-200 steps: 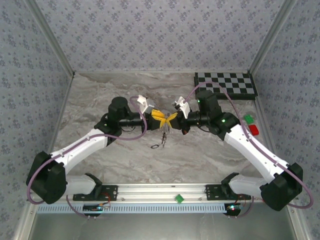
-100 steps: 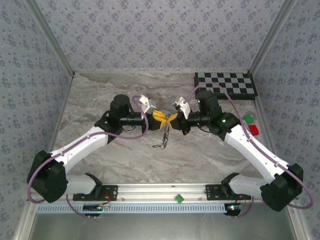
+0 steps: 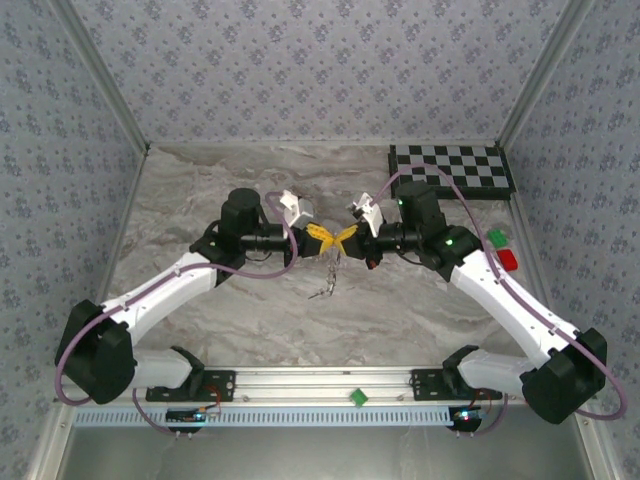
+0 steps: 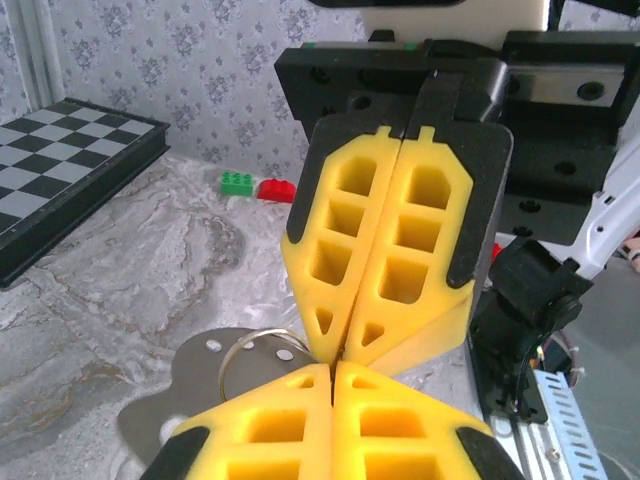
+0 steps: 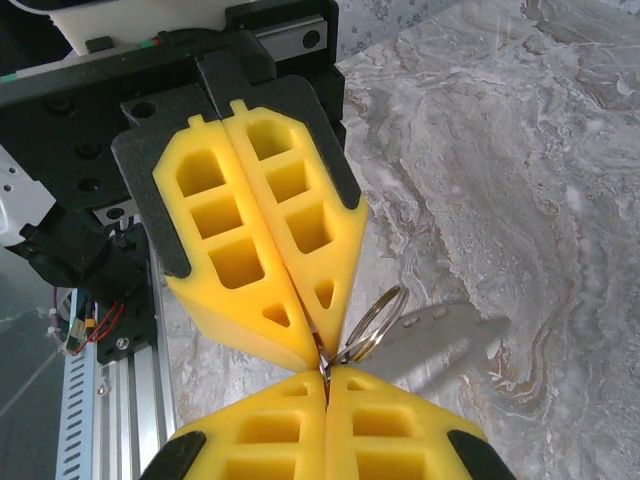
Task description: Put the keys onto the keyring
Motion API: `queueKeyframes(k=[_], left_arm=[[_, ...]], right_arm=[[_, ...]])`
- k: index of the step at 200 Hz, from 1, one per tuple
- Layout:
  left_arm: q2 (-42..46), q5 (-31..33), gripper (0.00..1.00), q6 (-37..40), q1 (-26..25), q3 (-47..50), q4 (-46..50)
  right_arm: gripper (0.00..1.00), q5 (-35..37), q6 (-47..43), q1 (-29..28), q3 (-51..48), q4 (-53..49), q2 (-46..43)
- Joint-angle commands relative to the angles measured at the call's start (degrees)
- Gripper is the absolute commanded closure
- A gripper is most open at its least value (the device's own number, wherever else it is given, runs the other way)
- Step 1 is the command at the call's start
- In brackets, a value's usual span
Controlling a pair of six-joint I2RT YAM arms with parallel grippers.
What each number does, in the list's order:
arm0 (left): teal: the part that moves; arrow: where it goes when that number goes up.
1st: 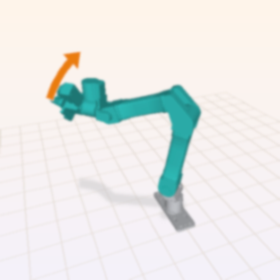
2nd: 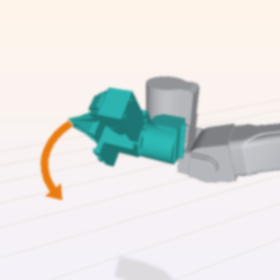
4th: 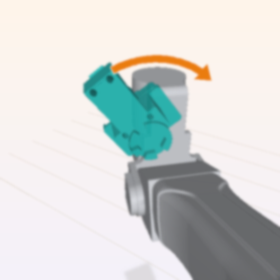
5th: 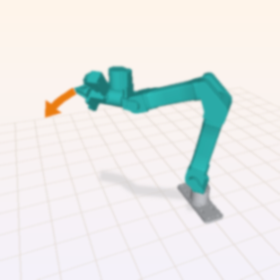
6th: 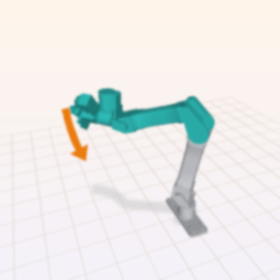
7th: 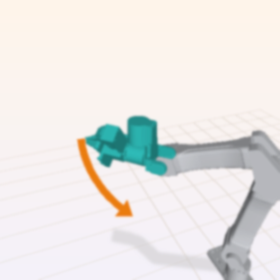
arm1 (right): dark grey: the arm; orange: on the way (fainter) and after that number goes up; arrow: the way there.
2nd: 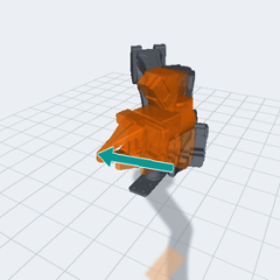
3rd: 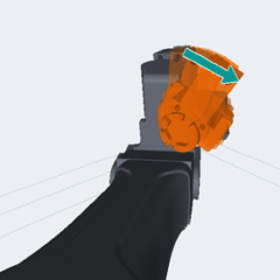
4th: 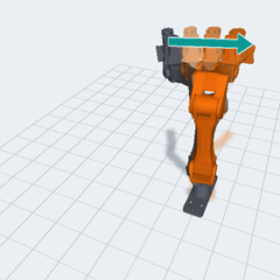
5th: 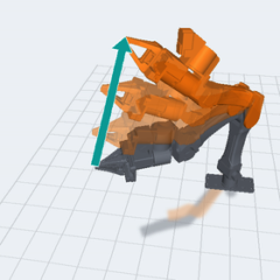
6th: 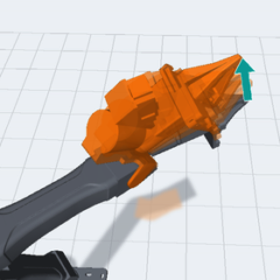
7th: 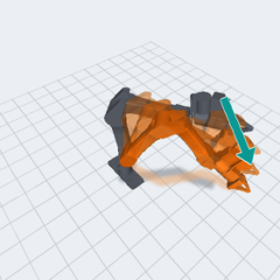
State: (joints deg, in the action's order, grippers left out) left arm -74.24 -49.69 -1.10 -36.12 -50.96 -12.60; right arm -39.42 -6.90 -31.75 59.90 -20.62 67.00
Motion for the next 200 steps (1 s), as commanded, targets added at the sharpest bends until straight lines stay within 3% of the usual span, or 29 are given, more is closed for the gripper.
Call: queueKeyframes(k=[1, 31, 42, 51, 89, 123, 200], left_arm=[[-0.8, -1.5, 1.00, 0.0, -0.4, -1.5, 0.7], [0.6, 0.8, 1.00, -3.0, -0.3, 0.6, -4.8], [1.3, 1.6, 1.00, -4.1, -0.3, 1.4, -6.5], [2.0, 2.5, 1.00, -4.7, -0.3, 2.0, -8.0], [4.2, 3.8, 1.00, -8.0, -0.3, 3.9, -13.2], [5.2, 5.0, 1.00, -11.2, -0.3, 5.3, -18.2], [5.3, 3.3, 1.00, -10.8, -1.1, 4.6, -17.3]], right_arm=[[1.00, -3.1, 1.0, -0.1, 0.3, 3.8, -1.4], [0.98, -3.0, 1.7, 0.0, -0.5, 4.4, -1.9], [0.80, -2.7, 2.2, 0.3, -1.1, 4.9, -2.3], [0.76, -2.4, 2.6, 0.5, -1.8, 5.6, -2.7], [0.74, -2.1, 4.8, 2.1, -5.7, 10.0, -5.7], [0.78, -1.2, 4.7, 2.3, -8.4, 13.0, -7.8], [0.71, -1.7, 6.9, 2.0, -10.1, 19.8, -5.9]])
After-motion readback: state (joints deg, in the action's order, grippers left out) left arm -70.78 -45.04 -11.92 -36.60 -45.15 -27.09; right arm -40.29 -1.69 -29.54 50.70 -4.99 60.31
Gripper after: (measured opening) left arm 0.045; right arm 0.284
